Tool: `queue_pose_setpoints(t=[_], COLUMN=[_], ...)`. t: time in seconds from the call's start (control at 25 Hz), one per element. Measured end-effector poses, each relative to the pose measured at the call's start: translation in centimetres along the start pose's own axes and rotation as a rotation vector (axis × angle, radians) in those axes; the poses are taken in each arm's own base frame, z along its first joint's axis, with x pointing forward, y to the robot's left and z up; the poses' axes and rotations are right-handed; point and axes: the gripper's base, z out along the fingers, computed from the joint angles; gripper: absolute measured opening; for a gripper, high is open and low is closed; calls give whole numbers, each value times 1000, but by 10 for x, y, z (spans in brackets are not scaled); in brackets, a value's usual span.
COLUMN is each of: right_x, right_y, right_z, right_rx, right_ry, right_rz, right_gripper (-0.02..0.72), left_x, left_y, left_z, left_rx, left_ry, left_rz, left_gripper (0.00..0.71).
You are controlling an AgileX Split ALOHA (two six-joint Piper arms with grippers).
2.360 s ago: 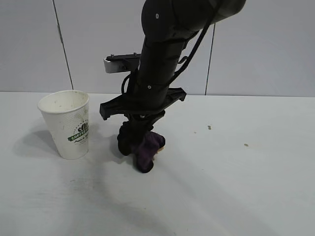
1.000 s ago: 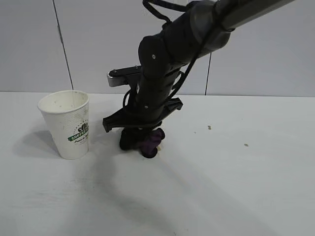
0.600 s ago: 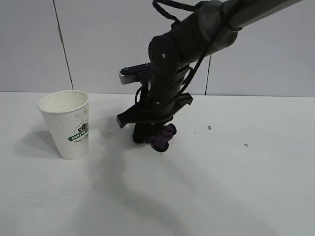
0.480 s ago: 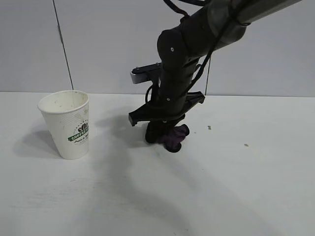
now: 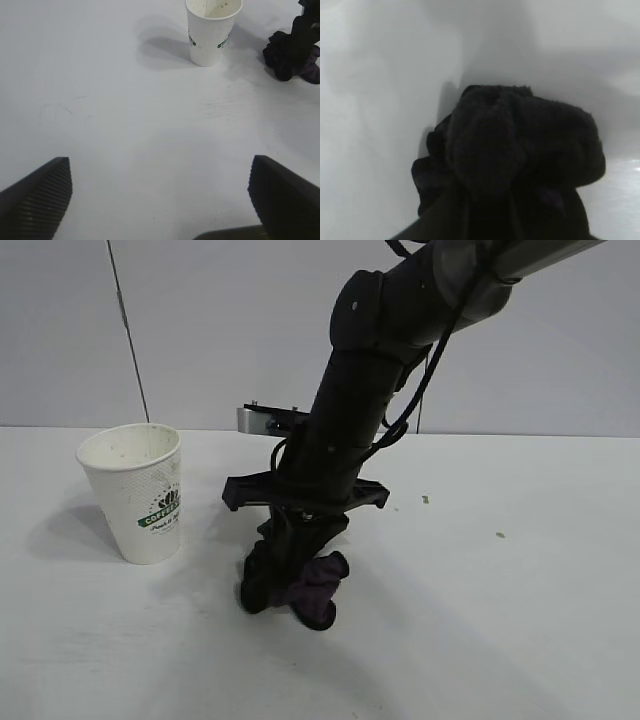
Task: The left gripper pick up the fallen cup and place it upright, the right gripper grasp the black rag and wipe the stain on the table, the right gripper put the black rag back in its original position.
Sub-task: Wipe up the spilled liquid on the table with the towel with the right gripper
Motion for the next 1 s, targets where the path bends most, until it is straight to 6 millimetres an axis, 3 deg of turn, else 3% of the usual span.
queue_pose_setpoints(t=[0.16, 0.4, 0.6, 0.84, 1.0], right_x=[0, -8, -8, 6, 21], right_y=[-3, -23, -66, -130, -159], right_z=[2, -9, -27, -55, -69], right_rx=[34, 307, 452, 472, 464], right_ry=[-2, -80, -128, -148, -115], right_rz=[-21, -19, 54, 234, 337], right_gripper=[71, 71, 71, 71, 71], left_x=[0, 0, 0, 0, 0], left_y=[0, 0, 0, 0, 0], left_z=[0, 0, 0, 0, 0], left_rx=[0, 0, 0, 0, 0], left_ry=[0, 0, 0, 0, 0], left_rz=[0, 0, 0, 0, 0], left_gripper=[687, 687, 687, 687, 687])
